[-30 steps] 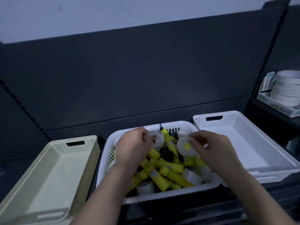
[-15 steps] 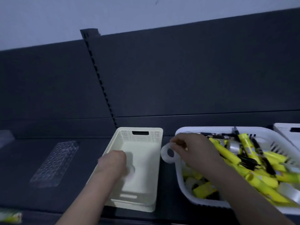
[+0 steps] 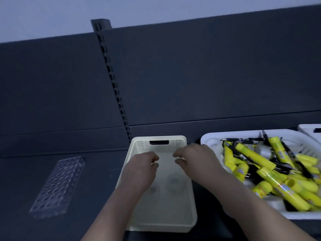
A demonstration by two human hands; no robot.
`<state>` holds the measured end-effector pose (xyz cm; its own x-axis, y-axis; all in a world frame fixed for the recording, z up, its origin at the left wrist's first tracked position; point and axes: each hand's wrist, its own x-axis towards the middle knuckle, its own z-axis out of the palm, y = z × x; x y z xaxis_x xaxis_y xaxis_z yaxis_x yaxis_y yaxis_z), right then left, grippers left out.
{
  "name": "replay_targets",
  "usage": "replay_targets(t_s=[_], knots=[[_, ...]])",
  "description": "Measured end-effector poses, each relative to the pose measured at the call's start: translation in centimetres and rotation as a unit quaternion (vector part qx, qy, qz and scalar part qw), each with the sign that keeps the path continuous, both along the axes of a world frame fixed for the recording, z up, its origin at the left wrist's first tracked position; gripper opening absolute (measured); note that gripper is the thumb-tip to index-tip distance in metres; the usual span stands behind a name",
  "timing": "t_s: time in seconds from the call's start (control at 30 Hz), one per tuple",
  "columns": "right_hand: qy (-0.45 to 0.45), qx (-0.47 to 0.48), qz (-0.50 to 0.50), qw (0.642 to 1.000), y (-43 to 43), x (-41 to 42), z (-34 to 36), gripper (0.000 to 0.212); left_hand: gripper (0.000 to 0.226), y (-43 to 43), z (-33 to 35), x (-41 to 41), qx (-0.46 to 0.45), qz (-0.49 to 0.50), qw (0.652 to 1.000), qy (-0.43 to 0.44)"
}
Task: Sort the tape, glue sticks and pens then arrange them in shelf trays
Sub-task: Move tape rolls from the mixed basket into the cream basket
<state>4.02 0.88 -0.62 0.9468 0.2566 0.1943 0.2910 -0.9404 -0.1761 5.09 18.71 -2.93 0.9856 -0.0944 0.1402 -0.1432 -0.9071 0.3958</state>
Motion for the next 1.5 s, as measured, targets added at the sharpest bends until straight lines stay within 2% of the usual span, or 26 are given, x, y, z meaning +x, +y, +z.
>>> replay_targets(t_s=[0.1, 0.3, 0.4, 0.6, 0.7, 0.8, 1.0, 1.2, 1.27, 1.33, 1.4, 1.5], knots=[[-0.028, 0.045, -0.052, 0.997, -4.6, -2.3, 1.4, 0.024, 0.022, -2.9, 0.7, 0.3, -0.015, -0.038, 0.999, -0.017], [-0.033, 0.029, -0.199, 0.979, -14.8, -6.8, 1.9, 0.016, 0.020, -10.3, 2.3, -0.3, -0.036, -0.122, 0.991, -0.040], [-0.030, 0.038, -0.239, 0.970, -17.8, -8.1, 1.5, 0.016, 0.022, -13.3, 2.4, -1.0, -0.035, -0.151, 0.987, -0.027], [0.016, 0.051, -0.219, 0.974, -19.8, -9.6, 0.6, 0.021, 0.020, -17.4, 2.7, -2.3, -0.011, -0.171, 0.985, 0.006], [0.037, 0.020, -0.188, 0.981, -19.5, -9.7, 0.5, 0.034, 0.018, -18.8, 2.9, -2.8, 0.034, -0.173, 0.984, 0.026], [0.042, -0.006, -0.180, 0.983, -19.1, -9.3, 0.2, 0.036, 0.022, -20.0, 2.7, -3.0, 0.087, -0.165, 0.982, 0.040], [-0.018, 0.166, -0.228, 0.959, -20.7, -9.5, 3.0, 0.026, 0.009, -22.1, 2.9, -2.8, 0.195, -0.164, 0.967, 0.026], [-0.051, 0.151, -0.284, 0.945, -28.1, -9.3, 3.5, 0.025, 0.030, -23.7, 5.1, -2.8, 0.124, -0.098, 0.987, 0.008], [-0.052, 0.134, -0.308, 0.941, -31.8, -9.3, 2.9, 0.021, 0.026, -25.8, 5.7, -2.9, 0.064, -0.087, 0.994, 0.007], [-0.045, 0.098, -0.326, 0.939, -35.8, -9.0, 2.0, 0.014, 0.022, -28.8, 5.9, -3.4, -0.034, -0.087, 0.995, 0.026], [-0.005, 0.048, -0.345, 0.937, -39.5, -8.7, 0.9, 0.027, 0.022, -32.4, 5.6, -3.9, -0.117, -0.095, 0.987, 0.050], [0.075, -0.004, -0.349, 0.934, -43.9, -8.3, -1.2, 0.045, 0.026, -37.6, 4.8, -4.8, -0.164, -0.114, 0.978, 0.066]])
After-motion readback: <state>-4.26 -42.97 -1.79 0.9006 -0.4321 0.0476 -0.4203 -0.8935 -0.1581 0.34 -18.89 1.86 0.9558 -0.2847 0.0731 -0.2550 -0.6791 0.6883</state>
